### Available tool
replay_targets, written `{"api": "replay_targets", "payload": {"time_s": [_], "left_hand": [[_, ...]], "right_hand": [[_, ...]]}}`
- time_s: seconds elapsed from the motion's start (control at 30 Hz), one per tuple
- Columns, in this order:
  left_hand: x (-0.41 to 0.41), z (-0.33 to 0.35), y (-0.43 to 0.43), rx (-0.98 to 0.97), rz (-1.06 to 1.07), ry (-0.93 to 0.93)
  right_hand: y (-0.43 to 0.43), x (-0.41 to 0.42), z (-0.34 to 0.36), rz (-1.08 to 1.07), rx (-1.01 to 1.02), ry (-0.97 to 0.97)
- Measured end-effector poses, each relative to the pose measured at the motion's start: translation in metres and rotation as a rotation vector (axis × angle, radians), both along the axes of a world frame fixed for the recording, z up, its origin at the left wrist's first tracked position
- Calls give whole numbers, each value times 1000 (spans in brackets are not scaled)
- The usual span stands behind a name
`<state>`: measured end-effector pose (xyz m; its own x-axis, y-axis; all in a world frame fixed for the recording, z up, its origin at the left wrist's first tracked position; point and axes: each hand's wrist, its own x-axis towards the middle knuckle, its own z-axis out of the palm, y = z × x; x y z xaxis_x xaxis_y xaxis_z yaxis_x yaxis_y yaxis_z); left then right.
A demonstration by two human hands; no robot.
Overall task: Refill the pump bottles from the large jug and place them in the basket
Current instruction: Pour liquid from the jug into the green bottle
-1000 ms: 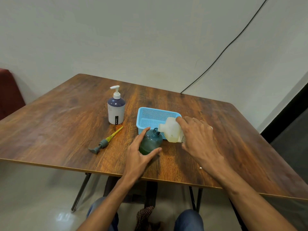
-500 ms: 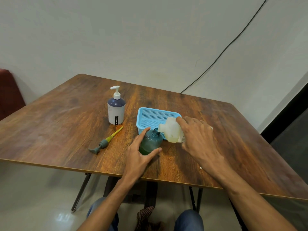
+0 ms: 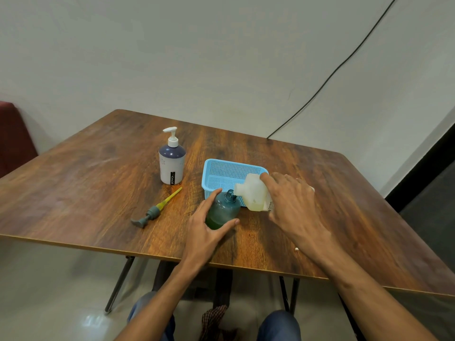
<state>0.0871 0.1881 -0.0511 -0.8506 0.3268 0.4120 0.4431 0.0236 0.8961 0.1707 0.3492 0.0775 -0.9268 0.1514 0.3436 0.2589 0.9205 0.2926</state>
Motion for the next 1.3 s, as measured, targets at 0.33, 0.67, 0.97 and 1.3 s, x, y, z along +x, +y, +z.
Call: {"api": "replay_targets", "payload": {"time_s": [0.33, 0.67, 0.97, 1.3], "left_hand": [[2, 2, -1, -2, 1, 2], [1, 1, -1, 14, -8, -11], [2, 1, -2, 5, -10, -1], [0, 0, -2, 11, -10, 10]], "right_hand": [[0, 1, 1, 10, -22, 2], [0, 1, 0, 2, 3, 14], [1, 0, -2, 6, 10, 15], [0, 0, -1, 0, 14, 12]]}}
